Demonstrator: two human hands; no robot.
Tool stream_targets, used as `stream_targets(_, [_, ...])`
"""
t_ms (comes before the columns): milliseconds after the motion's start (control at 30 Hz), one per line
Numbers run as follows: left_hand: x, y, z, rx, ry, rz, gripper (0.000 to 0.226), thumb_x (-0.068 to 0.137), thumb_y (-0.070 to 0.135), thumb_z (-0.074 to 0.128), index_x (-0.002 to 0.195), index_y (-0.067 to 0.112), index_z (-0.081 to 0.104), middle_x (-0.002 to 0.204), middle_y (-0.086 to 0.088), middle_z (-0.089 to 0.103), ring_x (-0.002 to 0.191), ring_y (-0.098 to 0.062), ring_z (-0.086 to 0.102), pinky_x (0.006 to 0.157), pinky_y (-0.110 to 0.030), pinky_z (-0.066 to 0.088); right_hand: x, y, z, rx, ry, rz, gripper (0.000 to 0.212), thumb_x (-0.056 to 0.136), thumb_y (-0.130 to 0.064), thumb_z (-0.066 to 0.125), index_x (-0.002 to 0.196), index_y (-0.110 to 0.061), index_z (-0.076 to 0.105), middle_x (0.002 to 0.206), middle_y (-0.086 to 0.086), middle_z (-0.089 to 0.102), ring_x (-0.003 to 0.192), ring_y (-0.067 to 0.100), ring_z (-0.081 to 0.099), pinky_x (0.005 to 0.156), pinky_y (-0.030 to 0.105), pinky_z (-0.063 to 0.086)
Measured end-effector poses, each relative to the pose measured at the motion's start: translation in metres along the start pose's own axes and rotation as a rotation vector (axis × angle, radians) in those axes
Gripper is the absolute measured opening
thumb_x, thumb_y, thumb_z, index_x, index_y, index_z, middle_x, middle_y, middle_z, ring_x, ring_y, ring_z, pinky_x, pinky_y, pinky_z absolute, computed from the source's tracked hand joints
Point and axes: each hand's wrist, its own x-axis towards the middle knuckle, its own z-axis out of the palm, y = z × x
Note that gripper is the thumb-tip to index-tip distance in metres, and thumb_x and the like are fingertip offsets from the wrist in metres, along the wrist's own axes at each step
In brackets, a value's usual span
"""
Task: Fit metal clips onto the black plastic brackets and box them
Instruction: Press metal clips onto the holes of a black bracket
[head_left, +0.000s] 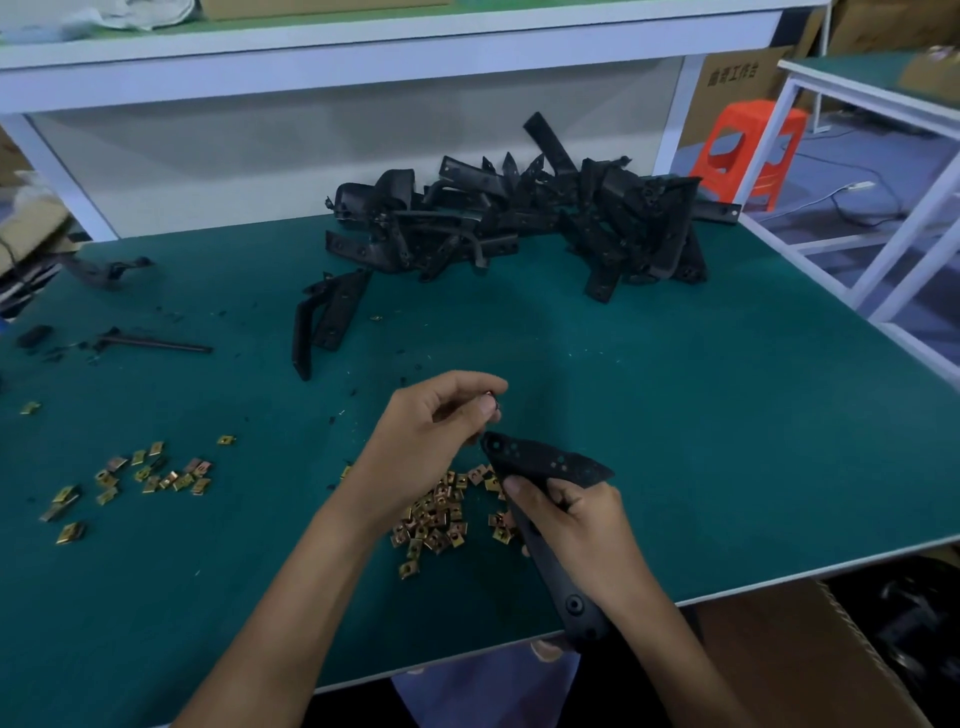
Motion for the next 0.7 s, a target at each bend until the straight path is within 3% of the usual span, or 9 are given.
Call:
stream_targets(67, [0.000, -0.001, 0.001, 0.022, 0.009, -0.007, 0.018, 0.101, 0.025, 0.060, 0.101, 0.039, 0.071, 0.095, 0.007, 0.075, 0.090, -0.004, 0.067, 0.083, -0.023, 0.055, -0.001, 0.003, 0.000, 0.019, 0.016, 0.020, 0.042, 0.095, -0.034, 0.069, 0.055, -0.039, 0.055, 0.049, -0.017, 0.047, 0.046, -0.001, 0.045, 0.044, 0.024, 0.040])
stream_targets(133, [0.000, -0.002, 0.001, 0.092, 0.026, -0.004, 0.016, 0.102, 0.030, 0.058, 0.100, 0.040, 0.069, 0.090, 0.010, 0.072, 0.086, -0.002, 0.065, 0.079, -0.018, 0.052, -0.002, 0.003, -0.001, 0.080, 0.006, 0.068, 0.038, 0.090, -0.049, 0.067, 0.057, -0.031, 0.058, 0.052, -0.003, 0.056, 0.047, 0.021, 0.059, 0.045, 0.045, 0.046])
stream_targets(167, [0.000, -0.001, 0.001, 0.115, 0.030, -0.001, 0.015, 0.101, 0.031, 0.058, 0.100, 0.041, 0.069, 0.088, 0.011, 0.071, 0.085, 0.000, 0.065, 0.078, -0.014, 0.050, -0.002, 0.003, -0.001, 0.089, 0.002, 0.081, 0.039, 0.088, -0.052, 0.066, 0.057, -0.029, 0.060, 0.053, 0.002, 0.059, 0.049, 0.029, 0.061, 0.045, 0.050, 0.045])
stream_targets(267, [-0.001, 0.001, 0.002, 0.092, 0.020, -0.009, 0.017, 0.101, 0.030, 0.059, 0.098, 0.041, 0.071, 0.096, 0.014, 0.073, 0.094, 0.000, 0.068, 0.080, -0.009, 0.050, -0.003, 0.002, -0.002, 0.074, -0.010, 0.091, 0.039, 0.090, -0.049, 0.068, 0.056, -0.032, 0.061, 0.051, 0.002, 0.058, 0.048, 0.030, 0.060, 0.043, 0.043, 0.043])
stream_targets(333, [-0.002, 0.003, 0.003, 0.084, 0.005, -0.011, 0.016, 0.100, 0.027, 0.061, 0.100, 0.040, 0.071, 0.099, 0.013, 0.073, 0.097, -0.002, 0.068, 0.082, -0.011, 0.050, -0.003, 0.005, -0.001, 0.032, -0.024, 0.070, 0.042, 0.095, -0.036, 0.070, 0.054, -0.036, 0.058, 0.048, -0.009, 0.051, 0.043, 0.008, 0.050, 0.044, 0.028, 0.035])
stream_targets(400, [-0.001, 0.006, 0.002, 0.104, -0.007, -0.004, 0.017, 0.099, 0.023, 0.063, 0.104, 0.038, 0.068, 0.099, 0.010, 0.073, 0.096, -0.004, 0.067, 0.081, -0.012, 0.050, -0.003, 0.005, 0.000, -0.005, -0.048, 0.094, 0.043, 0.096, -0.034, 0.069, 0.055, -0.030, 0.057, 0.049, -0.010, 0.051, 0.048, -0.001, 0.044, 0.048, 0.022, 0.030])
stream_targets(500, [-0.002, 0.011, 0.001, 0.107, -0.012, -0.009, 0.014, 0.097, 0.019, 0.067, 0.101, 0.031, 0.072, 0.095, 0.011, 0.074, 0.093, -0.002, 0.067, 0.079, -0.012, 0.049, -0.003, 0.003, 0.001, 0.010, -0.078, 0.121, 0.039, 0.096, -0.039, 0.067, 0.060, -0.025, 0.062, 0.057, -0.005, 0.065, 0.052, 0.009, 0.062, 0.048, 0.033, 0.042])
stream_targets(600, [-0.004, 0.015, 0.000, 0.118, -0.066, -0.017, 0.018, 0.098, 0.016, 0.065, 0.098, 0.029, 0.078, 0.098, 0.012, 0.075, 0.096, 0.000, 0.067, 0.081, -0.010, 0.048, -0.002, 0.002, 0.002, -0.007, -0.084, 0.129, 0.048, 0.093, -0.054, 0.064, 0.063, -0.017, 0.059, 0.060, 0.005, 0.064, 0.058, 0.027, 0.064, 0.054, 0.050, 0.047])
stream_targets(700, [-0.006, 0.016, 0.000, 0.116, -0.110, -0.046, 0.019, 0.099, 0.016, 0.064, 0.101, 0.028, 0.079, 0.101, 0.007, 0.076, 0.100, -0.005, 0.067, 0.085, -0.013, 0.050, -0.002, 0.004, 0.002, -0.084, -0.101, 0.130, 0.057, 0.086, -0.069, 0.055, 0.066, -0.015, 0.058, 0.060, 0.002, 0.063, 0.059, 0.024, 0.063, 0.057, 0.051, 0.048])
